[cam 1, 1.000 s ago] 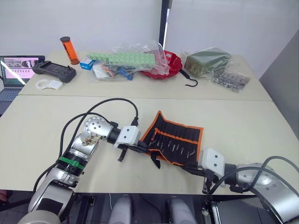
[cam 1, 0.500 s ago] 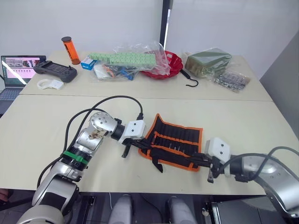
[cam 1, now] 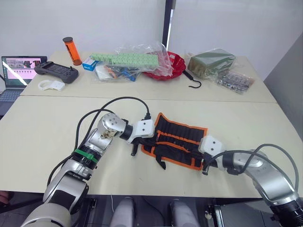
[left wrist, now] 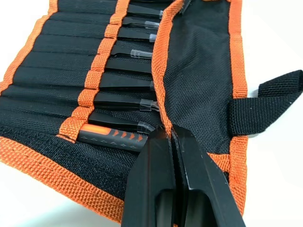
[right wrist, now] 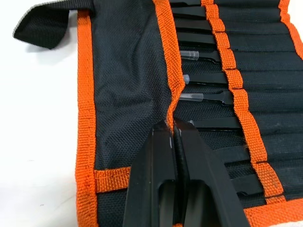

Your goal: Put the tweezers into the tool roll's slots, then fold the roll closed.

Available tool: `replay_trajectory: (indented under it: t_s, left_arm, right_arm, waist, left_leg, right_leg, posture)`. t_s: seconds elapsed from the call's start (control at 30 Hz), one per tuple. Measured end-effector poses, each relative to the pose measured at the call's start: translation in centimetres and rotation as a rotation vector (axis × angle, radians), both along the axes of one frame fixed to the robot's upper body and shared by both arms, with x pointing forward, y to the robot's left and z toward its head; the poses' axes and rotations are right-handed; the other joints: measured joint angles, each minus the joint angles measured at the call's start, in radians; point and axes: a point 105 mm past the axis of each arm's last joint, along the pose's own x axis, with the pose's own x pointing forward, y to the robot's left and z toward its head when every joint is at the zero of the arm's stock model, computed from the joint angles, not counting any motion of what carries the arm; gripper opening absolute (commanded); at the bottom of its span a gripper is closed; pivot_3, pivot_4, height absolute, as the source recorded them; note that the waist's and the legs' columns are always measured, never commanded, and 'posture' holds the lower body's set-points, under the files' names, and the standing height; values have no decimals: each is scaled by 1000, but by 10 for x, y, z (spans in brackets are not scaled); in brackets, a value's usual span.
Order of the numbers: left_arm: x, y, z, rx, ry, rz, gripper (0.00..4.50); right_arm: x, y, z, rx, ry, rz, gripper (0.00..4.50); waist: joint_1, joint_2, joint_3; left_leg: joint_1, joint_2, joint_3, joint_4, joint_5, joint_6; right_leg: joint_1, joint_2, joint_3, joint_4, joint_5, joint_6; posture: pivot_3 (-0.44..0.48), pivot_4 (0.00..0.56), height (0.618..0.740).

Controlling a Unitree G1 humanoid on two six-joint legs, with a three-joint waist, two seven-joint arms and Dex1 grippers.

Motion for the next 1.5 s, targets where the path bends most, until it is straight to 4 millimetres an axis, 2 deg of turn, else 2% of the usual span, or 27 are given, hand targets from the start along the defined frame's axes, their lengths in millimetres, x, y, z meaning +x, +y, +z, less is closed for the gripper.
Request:
replay_trajectory:
  t_s: [0.1,0.13,0.33,0.47,0.57,0.7,0.73,0.83,0.93,1.07,1.17,1.33,1.5]
  left_arm:
    - [2,-1,-1,-7,29,46,835]
    - [1,0,-2,-9,43,55,1195]
    - [3,10,1,-22,71,121,3171]
    - [12,22,23,-116,61,205,4448]
    - [10,24,48,-207,30,200,4448]
    - [2,22,66,-294,27,193,4448]
    - [-2,21,67,-327,43,183,4210]
    - [-6,15,66,-366,45,175,3356]
    - [-10,7,46,-328,23,169,2262]
    - [-20,-10,18,-283,45,138,1021]
    - [-19,-16,9,-267,30,141,35]
    - [-11,-27,-16,-237,30,195,10]
    - [-2,-27,-20,-216,-31,206,10]
  right_arm:
    - [2,0,-1,2,-12,-16,0]
    - [3,0,-1,3,-17,-24,606]
    - [6,-6,4,58,-24,-72,2609]
    - [6,-9,20,143,-37,-93,3925]
    - [3,-3,39,280,-39,-89,3925]
    - [-1,6,45,358,-16,-78,3925]
    - [-2,9,44,371,-14,-80,3407]
    - [-1,21,39,377,-8,-84,2491]
    - [4,44,28,376,-6,-78,1389]
    - [9,59,15,358,-8,-95,103]
    - [11,63,4,343,12,-115,0]
    - [9,63,-15,334,45,-165,0]
    - [6,56,-20,338,25,-211,0]
  waist:
    - [0,0,0]
    - [-1,0,0]
    - [-2,0,0]
    - [-3,0,0]
    - [-3,0,0]
    - [-3,0,0]
    - [-4,0,0]
    - [-3,0,0]
    - [-4,0,0]
    - [0,0,0]
    - [1,0,0]
    - [-2,0,0]
    - [0,0,-1]
  left_leg:
    - [2,0,0,1,0,0]
    - [4,0,0,1,0,0]
    - [8,0,0,0,0,0]
    - [7,0,0,-1,0,0]
    - [7,0,-1,-2,0,0]
    - [7,0,-1,-2,0,0]
    - [8,0,-1,-2,0,0]
    - [8,0,-1,-2,0,0]
    - [9,0,0,-3,0,0]
    - [7,0,-1,-3,0,0]
    - [8,-1,-1,-2,0,0]
    - [8,0,-1,-3,0,0]
    - [12,-1,-1,-3,0,0]
  right_leg:
    - [3,0,0,0,0,0]
    - [4,0,0,0,0,0]
    - [9,0,0,-2,0,1]
    - [8,0,0,-2,0,1]
    - [8,0,0,-2,0,1]
    - [8,0,0,-3,0,1]
    - [8,0,0,-3,0,1]
    - [9,0,0,-3,0,1]
    - [8,0,0,-3,0,1]
    - [8,0,0,-3,0,1]
    - [8,-1,0,-3,0,1]
    - [8,0,0,-3,0,1]
    - [12,-1,0,-3,0,1]
  posture:
    - [0,150,740]
    - [0,150,740]
    - [0,150,740]
    - [0,150,740]
    - [0,150,740]
    - [0,150,740]
    - [0,150,740]
    - [0,150,740]
    - [0,150,740]
    - [0,150,740]
    - [0,150,740]
    - [0,150,740]
    - [0,150,740]
